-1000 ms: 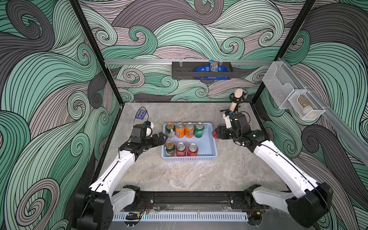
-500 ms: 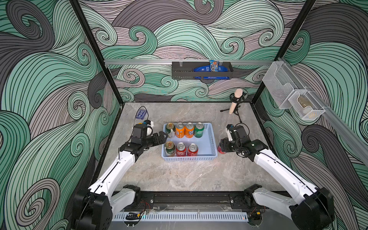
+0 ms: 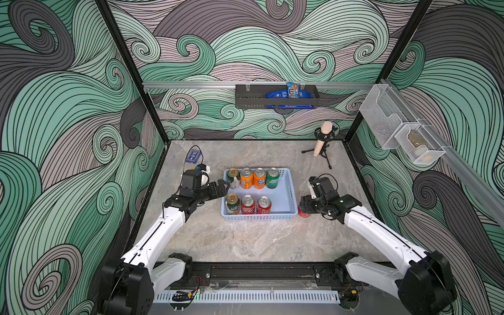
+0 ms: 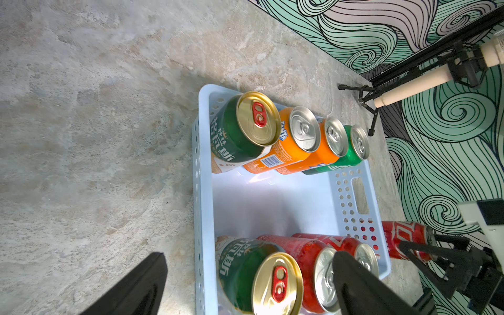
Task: Take out the drinks from the basket
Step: Place the drink at the center of the board.
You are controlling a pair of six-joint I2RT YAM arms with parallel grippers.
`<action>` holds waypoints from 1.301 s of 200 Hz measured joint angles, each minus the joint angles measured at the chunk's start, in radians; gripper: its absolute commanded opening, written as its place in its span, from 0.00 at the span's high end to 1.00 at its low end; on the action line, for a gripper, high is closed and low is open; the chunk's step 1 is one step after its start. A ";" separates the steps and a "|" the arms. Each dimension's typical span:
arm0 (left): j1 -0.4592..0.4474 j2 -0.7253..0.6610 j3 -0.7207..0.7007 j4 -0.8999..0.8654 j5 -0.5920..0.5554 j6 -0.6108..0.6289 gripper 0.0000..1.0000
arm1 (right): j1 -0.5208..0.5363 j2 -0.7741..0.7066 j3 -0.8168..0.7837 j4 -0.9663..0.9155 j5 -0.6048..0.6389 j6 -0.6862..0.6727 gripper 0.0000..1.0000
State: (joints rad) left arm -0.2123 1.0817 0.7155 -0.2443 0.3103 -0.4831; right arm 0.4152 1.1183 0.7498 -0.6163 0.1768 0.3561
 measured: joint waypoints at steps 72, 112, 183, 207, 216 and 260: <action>0.000 -0.003 -0.009 0.006 0.000 0.000 0.02 | 0.025 0.042 -0.014 0.039 0.012 0.049 0.49; 0.000 -0.006 -0.009 0.006 0.000 0.000 0.02 | 0.035 0.049 -0.024 0.047 0.028 0.072 0.38; 0.000 -0.006 -0.009 0.005 -0.002 0.001 0.02 | 0.041 0.048 -0.032 0.055 0.051 0.091 0.13; 0.000 -0.007 -0.009 0.005 -0.004 0.000 0.02 | 0.040 0.045 -0.032 0.051 0.061 0.094 0.09; 0.000 -0.007 -0.009 0.005 -0.004 0.001 0.02 | 0.040 0.042 -0.032 0.050 0.064 0.097 0.08; 0.000 -0.007 -0.009 0.005 -0.007 0.001 0.02 | 0.051 -0.008 -0.027 0.072 0.031 0.100 0.03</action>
State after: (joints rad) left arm -0.2123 1.0748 0.7063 -0.2398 0.3035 -0.4824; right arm 0.4664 1.1107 0.7227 -0.5446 0.2081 0.4564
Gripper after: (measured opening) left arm 0.978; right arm 0.956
